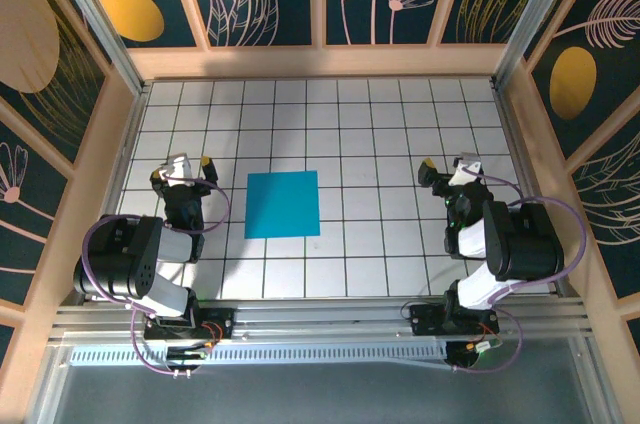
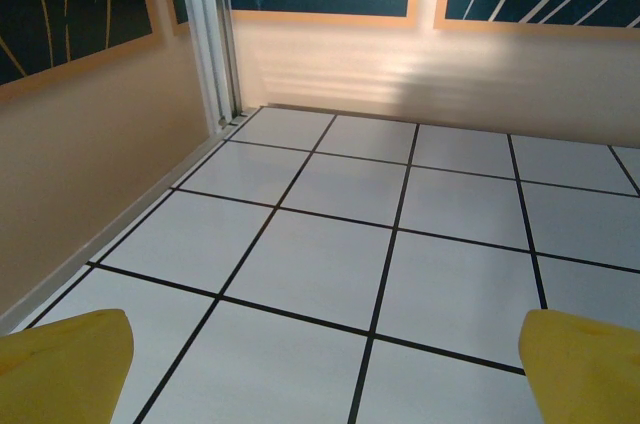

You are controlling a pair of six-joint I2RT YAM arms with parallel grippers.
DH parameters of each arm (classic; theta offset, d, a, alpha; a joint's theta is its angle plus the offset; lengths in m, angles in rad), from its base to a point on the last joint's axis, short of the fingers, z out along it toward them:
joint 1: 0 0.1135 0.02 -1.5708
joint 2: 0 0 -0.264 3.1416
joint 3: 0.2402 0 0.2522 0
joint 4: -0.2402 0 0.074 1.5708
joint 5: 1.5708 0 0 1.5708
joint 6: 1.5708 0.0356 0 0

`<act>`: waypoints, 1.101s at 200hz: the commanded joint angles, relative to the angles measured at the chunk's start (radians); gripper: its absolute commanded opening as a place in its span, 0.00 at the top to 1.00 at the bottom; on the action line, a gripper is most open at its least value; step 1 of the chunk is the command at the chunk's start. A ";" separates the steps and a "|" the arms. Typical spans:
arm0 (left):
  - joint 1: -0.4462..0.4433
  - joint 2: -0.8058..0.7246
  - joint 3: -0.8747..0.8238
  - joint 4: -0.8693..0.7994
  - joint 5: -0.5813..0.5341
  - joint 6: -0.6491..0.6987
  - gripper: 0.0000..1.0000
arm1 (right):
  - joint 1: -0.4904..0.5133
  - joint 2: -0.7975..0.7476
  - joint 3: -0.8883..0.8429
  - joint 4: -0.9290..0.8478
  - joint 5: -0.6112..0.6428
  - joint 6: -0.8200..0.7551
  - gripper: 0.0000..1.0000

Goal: Fold a paper plane with a square sheet of paper (fold left side to right side)
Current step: Move the square sheet of paper to the center of the table.

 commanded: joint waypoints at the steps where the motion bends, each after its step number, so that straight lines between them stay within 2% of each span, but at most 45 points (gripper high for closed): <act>1: 0.007 0.003 0.009 0.034 0.015 -0.021 0.01 | -0.004 0.001 0.020 0.016 0.013 0.001 0.01; 72: 0.007 0.003 0.008 0.034 0.015 -0.021 0.01 | -0.005 0.000 0.018 0.018 0.018 0.001 0.01; 95: 0.007 -0.013 0.006 0.031 0.012 -0.018 0.01 | -0.005 -0.045 -0.001 0.016 0.036 0.007 0.01; 116: 0.007 -0.113 0.060 -0.161 0.000 -0.025 0.01 | -0.004 -0.159 -0.020 -0.047 0.060 0.015 0.01; 140: 0.008 -0.234 0.154 -0.406 -0.033 -0.063 0.01 | -0.004 -0.330 -0.010 -0.231 0.092 0.048 0.01; 166: 0.007 -0.338 0.253 -0.646 -0.018 -0.212 0.01 | -0.004 -0.534 0.021 -0.489 0.097 0.150 0.01; 192: 0.007 -0.366 0.390 -0.920 0.104 -0.349 0.01 | -0.003 -0.717 0.057 -0.740 0.063 0.324 0.01; 220: 0.007 -0.359 0.502 -1.158 0.282 -0.392 0.01 | -0.002 -0.843 0.086 -0.905 -0.042 0.493 0.01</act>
